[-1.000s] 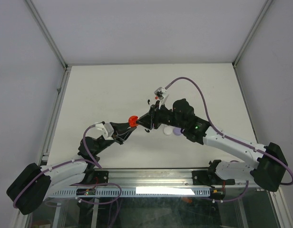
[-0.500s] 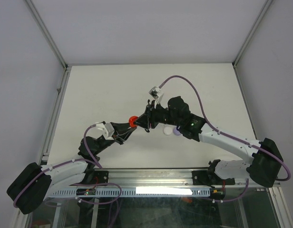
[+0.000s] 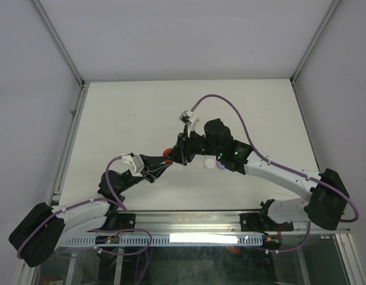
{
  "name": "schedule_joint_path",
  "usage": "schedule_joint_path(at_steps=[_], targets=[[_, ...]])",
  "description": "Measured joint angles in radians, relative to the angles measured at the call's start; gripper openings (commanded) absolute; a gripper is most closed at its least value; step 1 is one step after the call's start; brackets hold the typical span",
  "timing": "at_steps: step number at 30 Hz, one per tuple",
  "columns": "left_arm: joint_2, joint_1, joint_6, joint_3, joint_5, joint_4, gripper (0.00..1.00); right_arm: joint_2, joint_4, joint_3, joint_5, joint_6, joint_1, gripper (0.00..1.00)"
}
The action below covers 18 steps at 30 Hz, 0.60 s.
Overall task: Insert the wireless bluetooth earbuds into the charging case
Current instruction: Move the earbud to the center of the board.
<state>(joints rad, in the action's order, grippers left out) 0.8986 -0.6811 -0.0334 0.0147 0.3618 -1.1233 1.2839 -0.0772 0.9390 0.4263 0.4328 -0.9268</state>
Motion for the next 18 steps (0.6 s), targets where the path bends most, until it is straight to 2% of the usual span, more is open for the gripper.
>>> schedule_joint_path(at_steps=[6, 11, 18], targets=[[0.003, 0.0, 0.0, 0.0, 0.013, 0.003, 0.0, 0.002, 0.031, 0.01, 0.01, -0.027, 0.0, 0.37], [0.003, 0.0, -0.003, 0.002, -0.008, 0.009, 0.0, -0.012, 0.051, 0.012, -0.003, -0.066, 0.0, 0.42], [0.004, 0.0, -0.02, 0.023, -0.155, 0.085, 0.0, -0.05, 0.196, 0.102, -0.196, -0.196, 0.014, 0.46]])
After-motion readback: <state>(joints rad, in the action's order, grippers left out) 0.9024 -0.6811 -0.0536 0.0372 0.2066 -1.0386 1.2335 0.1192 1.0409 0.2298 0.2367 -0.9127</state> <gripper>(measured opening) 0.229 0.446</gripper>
